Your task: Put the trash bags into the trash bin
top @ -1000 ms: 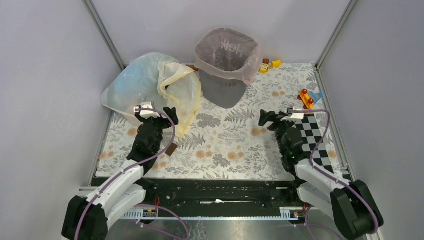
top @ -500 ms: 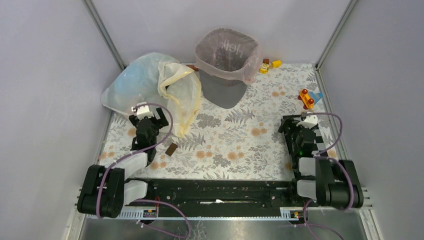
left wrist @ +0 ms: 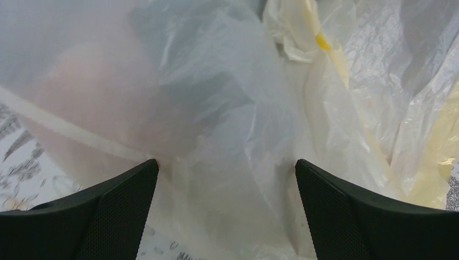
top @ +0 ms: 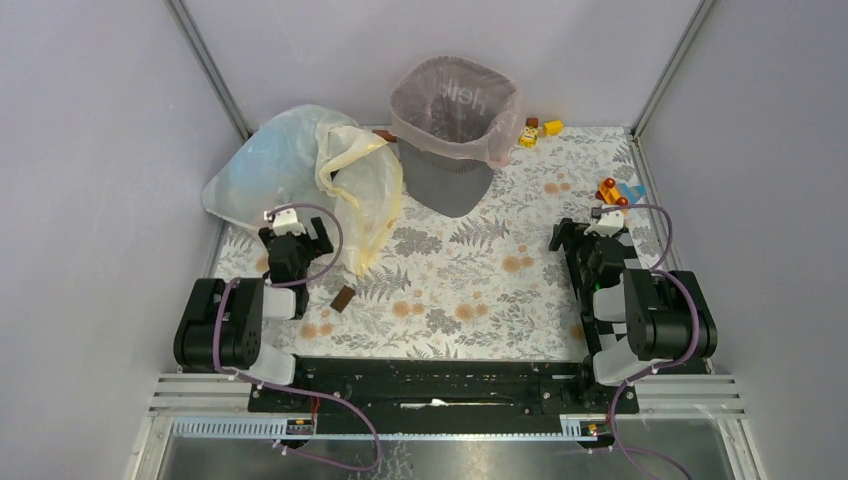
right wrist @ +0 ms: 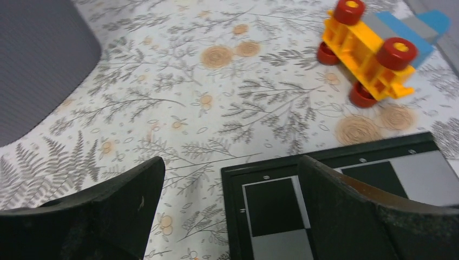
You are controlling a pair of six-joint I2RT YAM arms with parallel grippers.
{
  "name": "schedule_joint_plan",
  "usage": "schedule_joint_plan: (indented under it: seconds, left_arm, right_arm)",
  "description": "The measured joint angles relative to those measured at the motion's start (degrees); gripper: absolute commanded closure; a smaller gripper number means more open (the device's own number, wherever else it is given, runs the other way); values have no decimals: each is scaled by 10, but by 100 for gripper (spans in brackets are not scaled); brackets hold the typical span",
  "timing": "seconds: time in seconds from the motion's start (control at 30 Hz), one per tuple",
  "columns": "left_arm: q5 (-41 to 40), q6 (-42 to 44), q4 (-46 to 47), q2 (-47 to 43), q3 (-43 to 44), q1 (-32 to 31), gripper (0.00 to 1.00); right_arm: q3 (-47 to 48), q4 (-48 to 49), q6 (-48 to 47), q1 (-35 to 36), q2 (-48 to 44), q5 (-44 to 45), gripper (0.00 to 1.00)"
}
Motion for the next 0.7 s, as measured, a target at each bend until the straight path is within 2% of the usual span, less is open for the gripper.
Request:
schedule_joint_plan:
  seconds: [0.13, 0.3, 0.7]
  left_arm:
    - [30, 17, -3, 24, 30, -1, 1]
    - [63, 36, 50, 32, 10, -5, 1]
    - [71, 43, 71, 37, 5, -7, 1]
  right_arm:
    - [5, -18, -12, 0, 0, -36, 0]
    - [5, -29, -16, 0, 0, -51, 0]
    - [5, -37, -18, 0, 0, -60, 0]
